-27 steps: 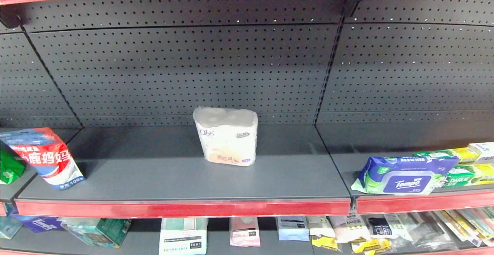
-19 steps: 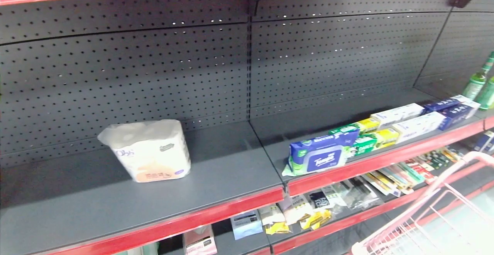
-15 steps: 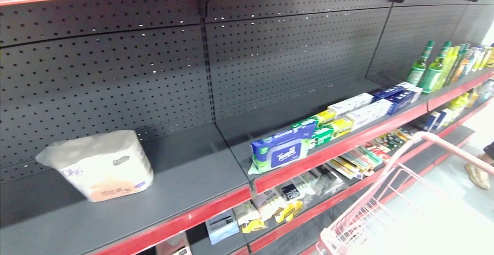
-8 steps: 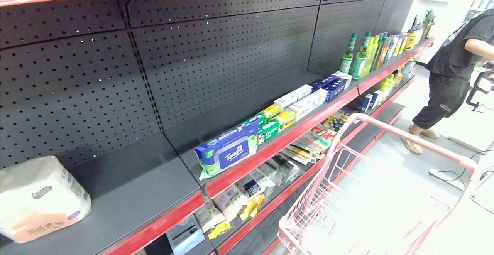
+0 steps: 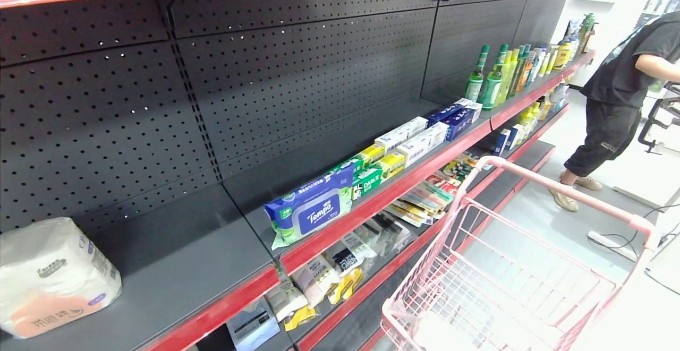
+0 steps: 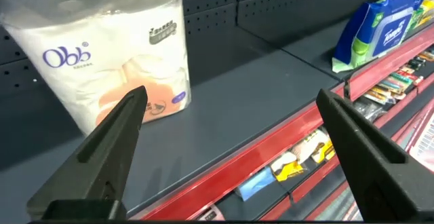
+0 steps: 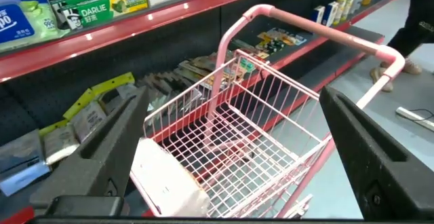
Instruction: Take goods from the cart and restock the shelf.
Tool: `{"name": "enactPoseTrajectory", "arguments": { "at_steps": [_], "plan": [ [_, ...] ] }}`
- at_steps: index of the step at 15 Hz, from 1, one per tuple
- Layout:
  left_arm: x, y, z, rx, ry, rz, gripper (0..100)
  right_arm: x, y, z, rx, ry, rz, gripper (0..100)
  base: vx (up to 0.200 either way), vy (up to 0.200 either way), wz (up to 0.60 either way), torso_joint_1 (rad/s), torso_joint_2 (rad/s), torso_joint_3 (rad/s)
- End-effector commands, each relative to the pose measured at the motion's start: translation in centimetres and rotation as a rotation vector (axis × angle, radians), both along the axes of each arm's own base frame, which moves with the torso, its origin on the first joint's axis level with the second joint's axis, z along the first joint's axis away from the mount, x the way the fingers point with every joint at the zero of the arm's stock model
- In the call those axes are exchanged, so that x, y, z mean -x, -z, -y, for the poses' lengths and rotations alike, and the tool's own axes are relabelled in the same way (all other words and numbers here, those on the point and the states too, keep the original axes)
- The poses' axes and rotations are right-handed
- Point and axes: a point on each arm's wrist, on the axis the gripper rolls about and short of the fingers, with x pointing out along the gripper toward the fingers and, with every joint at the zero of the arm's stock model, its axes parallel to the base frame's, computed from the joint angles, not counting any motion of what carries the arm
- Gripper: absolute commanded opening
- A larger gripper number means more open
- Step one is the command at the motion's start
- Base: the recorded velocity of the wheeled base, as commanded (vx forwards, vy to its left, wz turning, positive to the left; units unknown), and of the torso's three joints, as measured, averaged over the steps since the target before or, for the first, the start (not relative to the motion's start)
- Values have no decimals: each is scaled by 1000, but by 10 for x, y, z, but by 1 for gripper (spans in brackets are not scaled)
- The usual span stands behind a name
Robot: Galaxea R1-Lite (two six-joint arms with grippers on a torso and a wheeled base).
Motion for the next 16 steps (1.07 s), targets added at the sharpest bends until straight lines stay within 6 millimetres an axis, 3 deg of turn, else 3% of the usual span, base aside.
{"name": "enactPoseTrajectory", "arguments": {
  "at_steps": [1, 5, 14, 15, 16],
  "plan": [
    [0, 0, 0, 0, -1, 0, 100, 0, 0, 0, 1, 0, 1, 100, 0, 0, 0, 0, 0, 0],
    [0, 0, 0, 0, -1, -2, 100, 0, 0, 0, 1, -2, -2, 100, 0, 0, -450, 5, -1, 2],
    [0, 0, 0, 0, -1, 0, 100, 0, -1, 0, 9, -9, 1, 100, 0, 0, 0, 0, 0, 0],
    [0, 0, 0, -1, -1, -2, 100, 1, -45, -1, 4, -101, 36, 100, 0, 0, 0, 0, 0, 0],
    [0, 0, 0, 0, -1, 0, 100, -17, -104, -1, -78, -99, 5, 100, 0, 0, 0, 0, 0, 0]
  ]
}}
